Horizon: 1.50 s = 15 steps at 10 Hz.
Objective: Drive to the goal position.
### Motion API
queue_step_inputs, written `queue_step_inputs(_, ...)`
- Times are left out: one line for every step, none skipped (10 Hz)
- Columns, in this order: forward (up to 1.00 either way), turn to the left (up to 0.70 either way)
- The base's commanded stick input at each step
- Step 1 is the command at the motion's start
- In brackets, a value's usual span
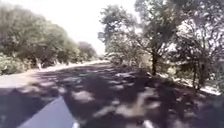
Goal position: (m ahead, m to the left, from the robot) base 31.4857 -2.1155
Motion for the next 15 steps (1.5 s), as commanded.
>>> queue_step_inputs(0.5,0.0)
queue_step_inputs(0.5,0.0)
queue_step_inputs(0.5,0.0)
queue_step_inputs(0.5,0.0)
queue_step_inputs(0.5,0.0)
queue_step_inputs(0.5,0.0)
queue_step_inputs(0.5,0.0)
queue_step_inputs(0.5,0.0)
queue_step_inputs(0.5,0.0)
queue_step_inputs(0.5,0.0)
queue_step_inputs(0.5,0.0)
queue_step_inputs(0.5,0.0)
queue_step_inputs(0.5,0.0)
queue_step_inputs(0.5,0.0)
queue_step_inputs(0.5,0.0)
